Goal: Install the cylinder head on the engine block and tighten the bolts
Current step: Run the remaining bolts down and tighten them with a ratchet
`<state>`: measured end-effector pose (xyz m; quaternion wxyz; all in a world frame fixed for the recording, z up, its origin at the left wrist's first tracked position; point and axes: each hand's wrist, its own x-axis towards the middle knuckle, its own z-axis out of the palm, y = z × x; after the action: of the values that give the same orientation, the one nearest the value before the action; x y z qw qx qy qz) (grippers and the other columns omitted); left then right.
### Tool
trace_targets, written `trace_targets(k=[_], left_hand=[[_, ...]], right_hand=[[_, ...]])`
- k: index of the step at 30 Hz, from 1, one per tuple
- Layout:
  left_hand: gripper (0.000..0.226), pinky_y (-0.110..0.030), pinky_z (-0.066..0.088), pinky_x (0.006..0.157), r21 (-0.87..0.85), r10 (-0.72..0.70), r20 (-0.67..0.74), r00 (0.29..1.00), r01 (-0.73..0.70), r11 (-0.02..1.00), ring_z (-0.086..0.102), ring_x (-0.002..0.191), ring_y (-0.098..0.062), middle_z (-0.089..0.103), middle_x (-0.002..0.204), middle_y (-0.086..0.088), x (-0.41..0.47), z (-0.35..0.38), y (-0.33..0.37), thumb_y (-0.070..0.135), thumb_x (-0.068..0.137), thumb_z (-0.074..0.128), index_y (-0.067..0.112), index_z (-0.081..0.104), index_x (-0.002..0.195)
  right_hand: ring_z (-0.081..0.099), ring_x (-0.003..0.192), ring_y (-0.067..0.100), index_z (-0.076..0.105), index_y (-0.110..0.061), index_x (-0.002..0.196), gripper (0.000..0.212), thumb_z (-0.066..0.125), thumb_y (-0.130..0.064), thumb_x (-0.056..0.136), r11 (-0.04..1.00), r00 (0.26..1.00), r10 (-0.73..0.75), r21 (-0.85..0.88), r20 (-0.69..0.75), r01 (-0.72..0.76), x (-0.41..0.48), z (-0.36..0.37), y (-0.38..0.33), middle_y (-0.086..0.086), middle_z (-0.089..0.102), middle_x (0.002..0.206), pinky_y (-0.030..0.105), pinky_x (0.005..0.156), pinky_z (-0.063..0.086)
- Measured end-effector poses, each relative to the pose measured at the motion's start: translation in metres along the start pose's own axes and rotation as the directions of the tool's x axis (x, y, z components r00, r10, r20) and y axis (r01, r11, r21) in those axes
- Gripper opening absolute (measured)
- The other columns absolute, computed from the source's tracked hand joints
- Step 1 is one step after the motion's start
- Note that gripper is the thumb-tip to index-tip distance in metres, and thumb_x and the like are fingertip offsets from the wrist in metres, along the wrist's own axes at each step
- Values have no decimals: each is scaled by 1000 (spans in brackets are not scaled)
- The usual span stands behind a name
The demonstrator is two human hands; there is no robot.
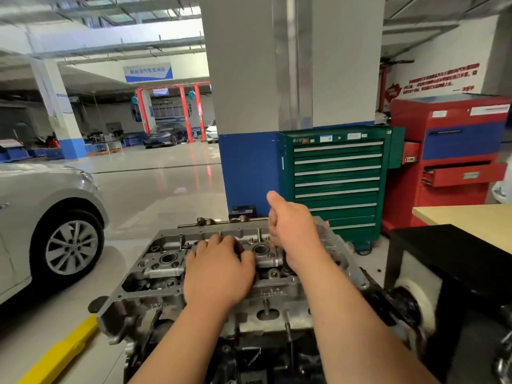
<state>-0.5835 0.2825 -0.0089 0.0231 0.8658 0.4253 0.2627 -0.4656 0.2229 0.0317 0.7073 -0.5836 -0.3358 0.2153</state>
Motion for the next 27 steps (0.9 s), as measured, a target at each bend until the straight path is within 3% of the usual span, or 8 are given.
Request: trace_targets(k=[4,7,9,12,16,20,23,27], left_hand=[[37,-39,35,94,5,-17,10,1000,17,1000,48,110,-23,57,112,2,-1,-3,2,46,86,35,26,59,105],[37,-38,35,90,11,-7,-19,1000,7,1000,48,106,-21,56,107,3,-3,-1,0,48,85,32,28,58,100],[35,-38,35,89,-2,-11,-8,1000,11,1000,48,106,-21,56,106,3,0,-1,1,48,85,34,28,58,98],[31,-38,35,89,14,-16,5,1000,16,1000,49,106,-23,56,104,3,0,-2,3,48,85,36,28,57,94],[34,-39,35,90,18,-9,-11,1000,9,1000,49,106,-22,56,105,4,2,-1,1,49,84,35,28,59,96],[38,-40,37,92,30,-21,-6,1000,21,999,49,107,-22,57,109,3,1,-3,2,50,84,33,28,60,98],[38,-40,36,90,21,-11,-34,999,12,1000,49,106,-23,58,106,3,1,0,1,51,82,31,28,58,95],[34,-40,35,89,11,-19,-10,1000,19,1000,49,106,-25,58,107,0,2,-1,2,50,84,35,27,59,95]], right_hand=[[38,41,12,43,-14,47,58,40,-42,98,948,845,-280,-272,-456,167,-10,20,9,-4,45,43,23,41,27],[47,56,16,53,-17,60,34,55,-26,92,992,990,-110,-57,86,115,4,-8,0,-3,51,58,27,51,41],[56,64,18,61,-12,76,12,59,-23,83,982,848,95,90,522,-166,12,-28,-13,3,60,71,31,56,49],[46,42,17,56,-17,54,30,52,-34,79,939,733,237,43,638,-341,10,-27,-17,2,47,48,21,44,37],[28,31,13,41,-17,38,66,34,-46,97,994,990,96,37,108,-100,1,-3,0,-3,33,35,24,43,16],[37,38,10,46,-13,45,63,33,-50,94,964,890,-249,-189,-382,189,-6,14,16,-3,44,40,21,42,30],[42,53,17,56,-16,53,40,50,-33,88,956,992,-105,-269,71,121,14,-10,-4,-1,50,52,33,60,36],[45,42,16,57,-19,50,41,50,-25,90,968,815,220,-18,536,-250,17,-24,-20,3,52,52,24,47,39]])
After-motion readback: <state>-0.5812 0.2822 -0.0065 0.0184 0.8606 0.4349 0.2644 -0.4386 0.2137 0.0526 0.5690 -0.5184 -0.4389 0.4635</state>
